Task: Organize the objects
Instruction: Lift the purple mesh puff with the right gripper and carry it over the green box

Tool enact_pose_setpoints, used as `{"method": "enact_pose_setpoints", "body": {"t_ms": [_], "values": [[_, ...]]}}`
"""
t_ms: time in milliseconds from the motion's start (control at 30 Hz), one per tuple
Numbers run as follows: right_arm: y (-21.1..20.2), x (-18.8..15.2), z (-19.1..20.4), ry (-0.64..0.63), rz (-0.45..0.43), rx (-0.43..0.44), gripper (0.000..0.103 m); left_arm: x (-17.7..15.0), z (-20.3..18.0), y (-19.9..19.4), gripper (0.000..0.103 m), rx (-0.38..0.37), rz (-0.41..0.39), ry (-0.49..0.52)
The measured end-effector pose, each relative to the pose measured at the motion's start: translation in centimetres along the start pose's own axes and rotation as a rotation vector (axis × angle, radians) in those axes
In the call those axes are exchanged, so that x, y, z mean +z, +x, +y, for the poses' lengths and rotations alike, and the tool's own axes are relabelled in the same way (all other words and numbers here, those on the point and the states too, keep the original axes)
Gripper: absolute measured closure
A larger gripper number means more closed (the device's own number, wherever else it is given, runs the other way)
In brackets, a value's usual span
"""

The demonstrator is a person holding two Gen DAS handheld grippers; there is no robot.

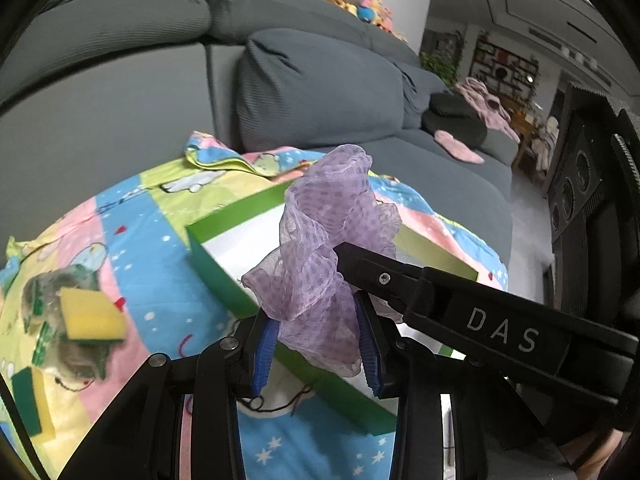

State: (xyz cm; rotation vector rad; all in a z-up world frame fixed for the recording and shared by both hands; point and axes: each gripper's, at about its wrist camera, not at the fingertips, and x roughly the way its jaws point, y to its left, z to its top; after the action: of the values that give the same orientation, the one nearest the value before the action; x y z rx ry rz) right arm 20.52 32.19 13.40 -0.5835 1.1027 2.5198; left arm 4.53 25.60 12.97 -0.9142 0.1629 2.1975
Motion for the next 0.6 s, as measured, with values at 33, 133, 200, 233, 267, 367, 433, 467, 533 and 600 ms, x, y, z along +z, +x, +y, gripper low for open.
{"method": "enact_pose_setpoints", "body": {"t_ms": [33, 133, 200, 233, 267, 367, 433, 467, 533, 600], "values": [[0.0, 0.1, -0.2, 0.003, -0.003, -0.015, 0.085, 0.1, -0.2, 0.4, 0.066, -0.006, 0.01, 0.007], [0.0, 0.2, -0.9, 0.012, -0.008, -0.065, 0.085, 0.3, -1.0, 1.6, 0.066, -0.013, 0.033, 0.039], [0.1, 0.2, -1.5, 0.023, -0.009, -0.085, 0.085, 0.2, -1.3, 2.3, 0.066, -0.016, 0.05, 0.054], [0.2, 0.3, -1.8, 0.031, -0.007, -0.1, 0.085, 0.2, -1.4, 2.7, 0.066, -0.022, 0.06, 0.057], [0.4, 0.3, -2.1, 0.037, -0.004, -0.109, 0.085, 0.1, -1.5, 2.9, 0.066, -0.029, 0.066, 0.056], [0.5, 0.3, -3.1, 0.059, 0.002, -0.131, 0.085, 0.0, -1.8, 3.7, 0.066, -0.044, 0.086, 0.055], [0.6, 0.3, -3.5, 0.069, 0.004, -0.14, 0.085, 0.0, -2.0, 4.1, 0.066, -0.046, 0.095, 0.058], [0.7, 0.3, -3.8, 0.075, 0.005, -0.146, 0.085, 0.0, -2.0, 4.3, 0.066, -0.046, 0.1, 0.058], [0.8, 0.3, -4.1, 0.082, 0.01, -0.157, 0.085, -0.1, -2.1, 4.8, 0.066, -0.046, 0.115, 0.059], [1.1, 0.3, -4.5, 0.086, 0.019, -0.174, 0.085, -0.3, -2.3, 5.2, 0.066, -0.05, 0.131, 0.056]]}}
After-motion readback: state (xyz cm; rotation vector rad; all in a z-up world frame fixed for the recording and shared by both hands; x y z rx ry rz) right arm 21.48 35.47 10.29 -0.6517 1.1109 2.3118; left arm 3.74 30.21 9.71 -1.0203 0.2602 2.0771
